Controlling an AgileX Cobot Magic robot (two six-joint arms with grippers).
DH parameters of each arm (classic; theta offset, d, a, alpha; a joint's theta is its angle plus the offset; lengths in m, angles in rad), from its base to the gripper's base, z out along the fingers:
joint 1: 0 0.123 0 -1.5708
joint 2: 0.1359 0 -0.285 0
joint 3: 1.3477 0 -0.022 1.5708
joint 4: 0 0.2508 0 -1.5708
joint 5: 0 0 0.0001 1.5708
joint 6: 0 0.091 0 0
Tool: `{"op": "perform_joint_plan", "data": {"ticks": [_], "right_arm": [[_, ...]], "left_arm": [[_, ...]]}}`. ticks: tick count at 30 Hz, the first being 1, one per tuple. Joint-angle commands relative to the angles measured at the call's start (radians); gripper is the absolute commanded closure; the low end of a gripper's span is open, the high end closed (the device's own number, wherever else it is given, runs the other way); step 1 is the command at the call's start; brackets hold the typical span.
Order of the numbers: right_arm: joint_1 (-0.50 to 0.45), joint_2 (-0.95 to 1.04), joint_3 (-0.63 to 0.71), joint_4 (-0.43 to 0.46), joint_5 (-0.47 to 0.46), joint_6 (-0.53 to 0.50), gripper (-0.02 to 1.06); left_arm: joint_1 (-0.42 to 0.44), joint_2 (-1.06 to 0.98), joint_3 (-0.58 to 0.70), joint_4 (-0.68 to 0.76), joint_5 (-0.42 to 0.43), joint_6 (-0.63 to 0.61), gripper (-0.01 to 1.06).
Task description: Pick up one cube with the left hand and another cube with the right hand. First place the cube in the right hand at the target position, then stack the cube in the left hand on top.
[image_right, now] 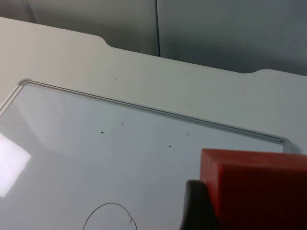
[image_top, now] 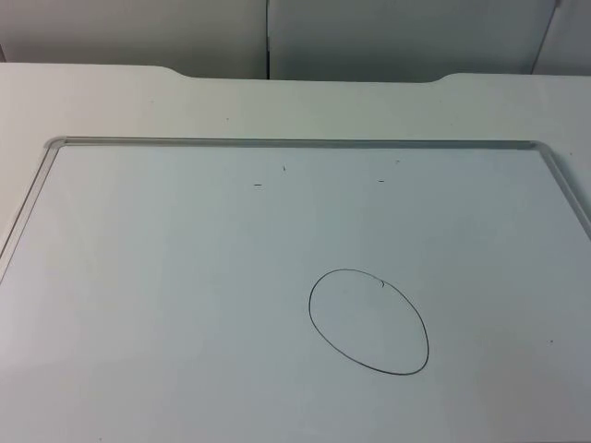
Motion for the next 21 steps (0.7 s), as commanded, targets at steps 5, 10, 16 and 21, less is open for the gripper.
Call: {"op": "perform_joint_plan", "data": {"ticks": [5,10,16,21], "right_arm": [[0.005,-0.005,0.005,0.004,-0.015,-0.007,1.05],[0.005,-0.005,0.005,0.004,-0.015,-0.007,1.05],[0.005,-0.005,0.005,0.006,0.012,-0.029,1.05],[0.005,-0.001,0.005,0.052,0.048,-0.074,1.05]], "left_arm": [[-0.005,-0.319,0.529,-0.044,-0.227,0.001,0.84],[-0.005,-0.454,0.777,-0.046,-0.228,0.001,0.84],[-0.005,-0.585,0.962,-0.049,-0.220,-0.016,0.84],[-0.005,-0.620,0.977,-0.068,-0.164,-0.014,0.84]]}}
